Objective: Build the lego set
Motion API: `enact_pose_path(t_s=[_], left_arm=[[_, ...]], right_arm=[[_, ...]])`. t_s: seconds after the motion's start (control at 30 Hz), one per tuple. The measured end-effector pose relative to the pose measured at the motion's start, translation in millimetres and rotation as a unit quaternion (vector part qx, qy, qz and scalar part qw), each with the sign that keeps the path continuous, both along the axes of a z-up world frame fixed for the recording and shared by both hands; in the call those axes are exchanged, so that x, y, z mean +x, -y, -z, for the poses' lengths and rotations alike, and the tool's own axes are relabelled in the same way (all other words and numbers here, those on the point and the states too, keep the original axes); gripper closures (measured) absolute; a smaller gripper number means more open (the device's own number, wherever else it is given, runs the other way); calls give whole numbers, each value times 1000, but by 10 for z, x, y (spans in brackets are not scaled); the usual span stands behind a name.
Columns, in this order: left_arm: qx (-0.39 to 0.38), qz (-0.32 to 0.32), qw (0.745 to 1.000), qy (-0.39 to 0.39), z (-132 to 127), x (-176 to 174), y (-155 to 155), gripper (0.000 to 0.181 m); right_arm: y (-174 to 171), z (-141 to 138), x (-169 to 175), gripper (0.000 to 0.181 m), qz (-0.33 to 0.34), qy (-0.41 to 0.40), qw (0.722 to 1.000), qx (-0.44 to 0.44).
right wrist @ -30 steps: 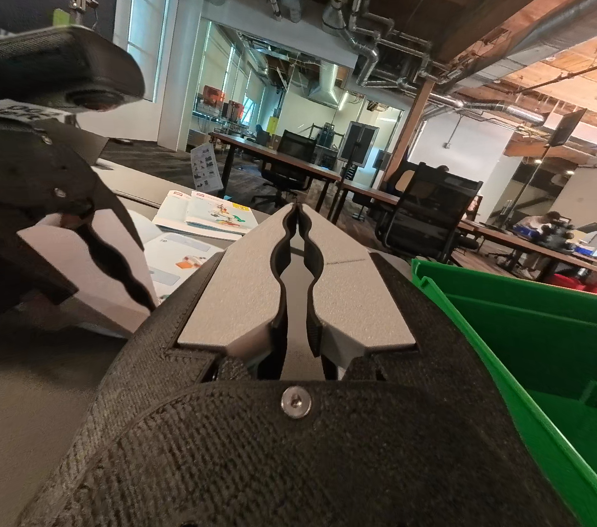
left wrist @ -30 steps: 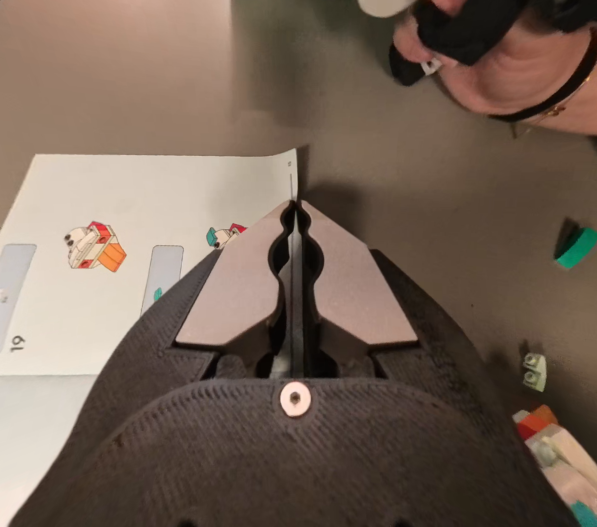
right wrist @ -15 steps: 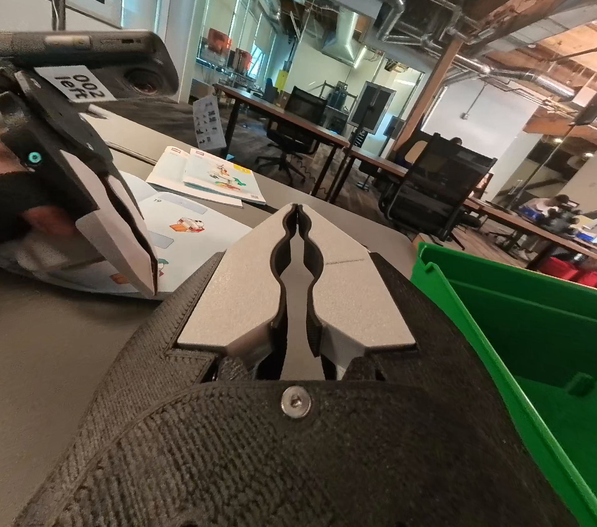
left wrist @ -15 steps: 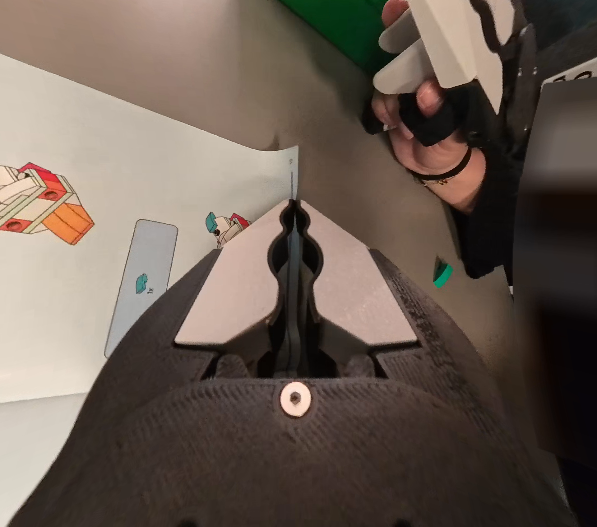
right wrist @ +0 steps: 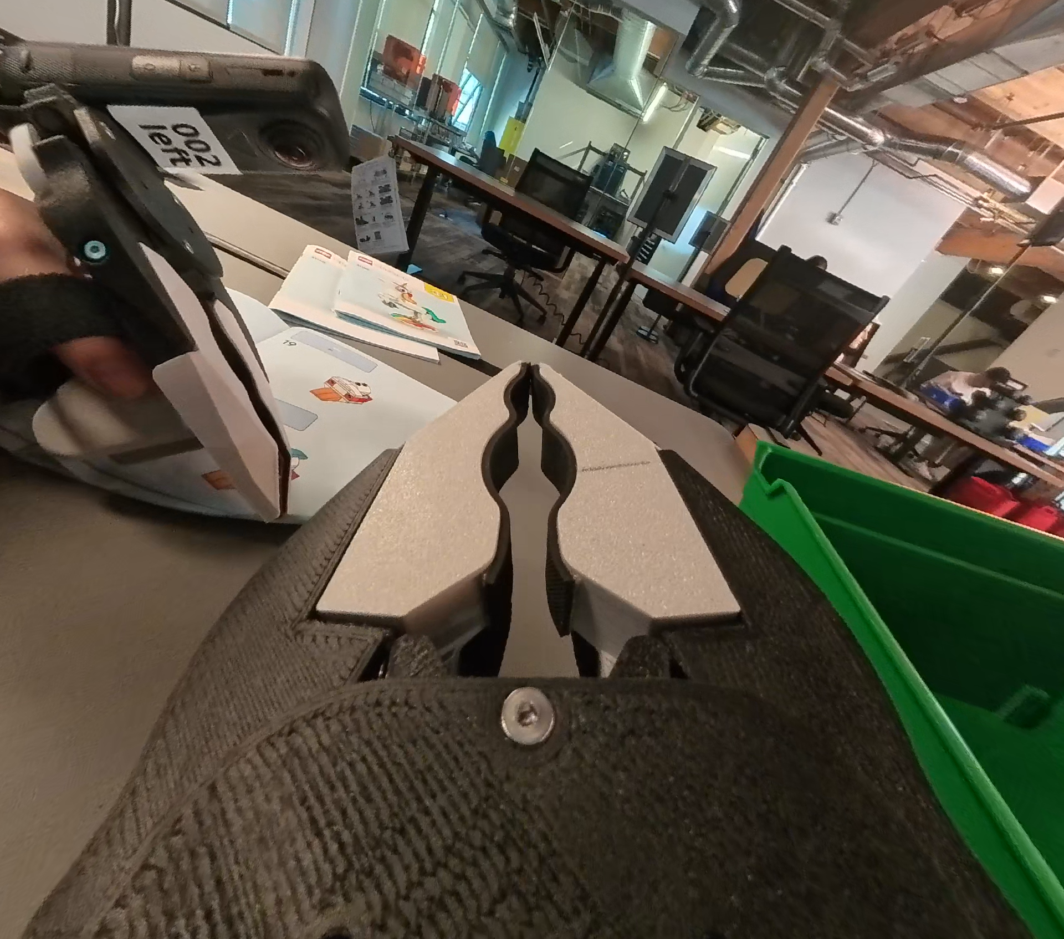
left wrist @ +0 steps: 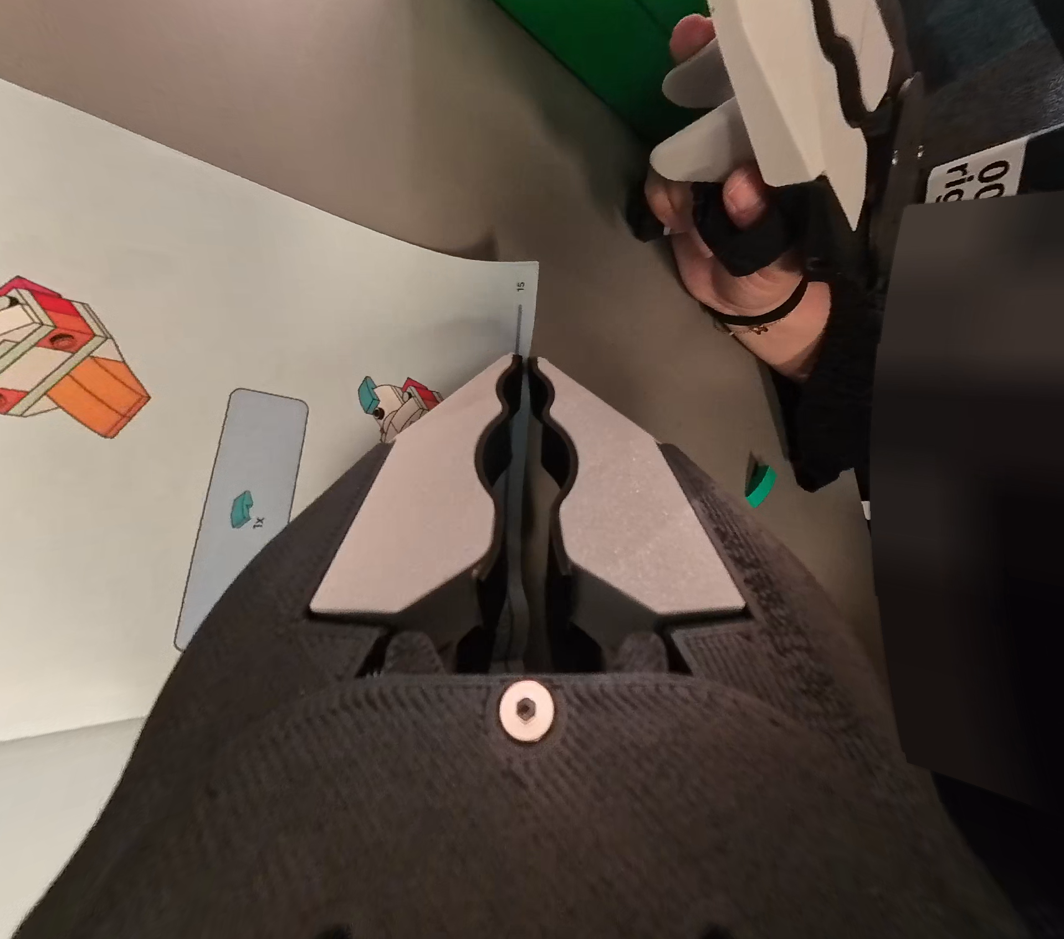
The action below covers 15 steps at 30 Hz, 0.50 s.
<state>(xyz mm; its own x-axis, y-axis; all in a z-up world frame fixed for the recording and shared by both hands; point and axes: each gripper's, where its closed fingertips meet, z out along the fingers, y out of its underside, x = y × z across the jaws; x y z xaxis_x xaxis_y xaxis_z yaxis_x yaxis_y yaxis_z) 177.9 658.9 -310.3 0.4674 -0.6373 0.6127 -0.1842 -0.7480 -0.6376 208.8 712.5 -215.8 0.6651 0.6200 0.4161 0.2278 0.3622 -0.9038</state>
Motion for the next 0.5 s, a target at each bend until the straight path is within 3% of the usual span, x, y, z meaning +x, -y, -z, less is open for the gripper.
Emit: enact_pose_path(t_s=[0.5], left_arm=[[-13, 5, 1000, 2, 13, -2, 3, 181]], right_arm=[[6, 7, -12, 181, -2, 4, 1000, 1]])
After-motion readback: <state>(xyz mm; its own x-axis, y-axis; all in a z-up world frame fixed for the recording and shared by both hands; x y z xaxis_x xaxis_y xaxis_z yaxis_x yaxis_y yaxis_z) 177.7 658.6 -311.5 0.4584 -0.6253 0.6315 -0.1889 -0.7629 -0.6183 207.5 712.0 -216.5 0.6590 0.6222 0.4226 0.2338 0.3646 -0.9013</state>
